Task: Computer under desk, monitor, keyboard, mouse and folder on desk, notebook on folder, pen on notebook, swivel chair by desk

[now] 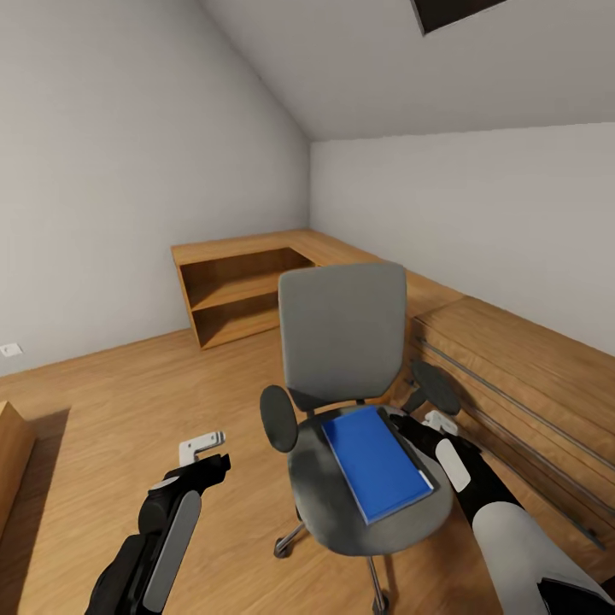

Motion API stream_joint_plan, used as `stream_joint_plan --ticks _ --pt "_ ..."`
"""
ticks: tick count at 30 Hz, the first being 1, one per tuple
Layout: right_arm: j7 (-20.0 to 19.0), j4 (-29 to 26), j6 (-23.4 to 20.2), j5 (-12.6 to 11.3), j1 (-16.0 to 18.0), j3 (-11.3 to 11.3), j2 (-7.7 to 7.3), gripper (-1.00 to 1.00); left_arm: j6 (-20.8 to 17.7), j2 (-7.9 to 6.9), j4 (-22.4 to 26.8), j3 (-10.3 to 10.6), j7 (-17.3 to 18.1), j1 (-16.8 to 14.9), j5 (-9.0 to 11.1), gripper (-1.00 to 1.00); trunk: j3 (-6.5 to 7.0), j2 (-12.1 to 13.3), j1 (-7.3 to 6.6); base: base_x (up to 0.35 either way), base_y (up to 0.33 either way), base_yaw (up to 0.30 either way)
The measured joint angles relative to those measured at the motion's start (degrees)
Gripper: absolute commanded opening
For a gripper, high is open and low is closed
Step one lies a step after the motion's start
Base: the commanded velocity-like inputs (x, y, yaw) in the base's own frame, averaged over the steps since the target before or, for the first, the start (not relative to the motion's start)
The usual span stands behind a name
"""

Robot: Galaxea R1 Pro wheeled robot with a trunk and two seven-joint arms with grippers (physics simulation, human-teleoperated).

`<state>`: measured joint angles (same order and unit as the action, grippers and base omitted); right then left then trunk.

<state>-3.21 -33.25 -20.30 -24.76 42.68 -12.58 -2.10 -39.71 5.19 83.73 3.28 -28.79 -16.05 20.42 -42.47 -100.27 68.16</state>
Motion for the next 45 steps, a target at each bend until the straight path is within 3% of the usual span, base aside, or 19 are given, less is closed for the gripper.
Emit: stream_joint_plan --ticks 21,31,37,45 --pt "0.00 1.16 0.07 0.00 0.00 0.01 -0.03 1.00 -0.09 0.09 -0.03 -0.02 0.00 0.00 0.16 1.00 -3.77 -8.42 4.61 0.000 0.000 0.000" --pt "0.00 1.19 0.07 -0.01 0.00 0.00 -0.03 1.00 -0.09 0.09 -0.11 0.00 0.00 0.00 0.23 1.00 -3.78 -8.44 4.62 0.000 0.000 0.000" --pt "0.00 1.18 0.08 0.01 0.00 -0.02 -0.06 1.00 -0.09 0.11 -0.16 0.00 0.00 0.00 0.23 1.00 -4.85 -10.83 5.93 0.000 0.000 0.000" --pt "0.00 1.18 0.07 0.07 0.00 -0.02 -0.20 1.00 -0.10 0.09 -0.29 0.01 0.00 0.00 0.25 1.00 -4.85 -10.85 5.94 0.000 0.000 0.000"
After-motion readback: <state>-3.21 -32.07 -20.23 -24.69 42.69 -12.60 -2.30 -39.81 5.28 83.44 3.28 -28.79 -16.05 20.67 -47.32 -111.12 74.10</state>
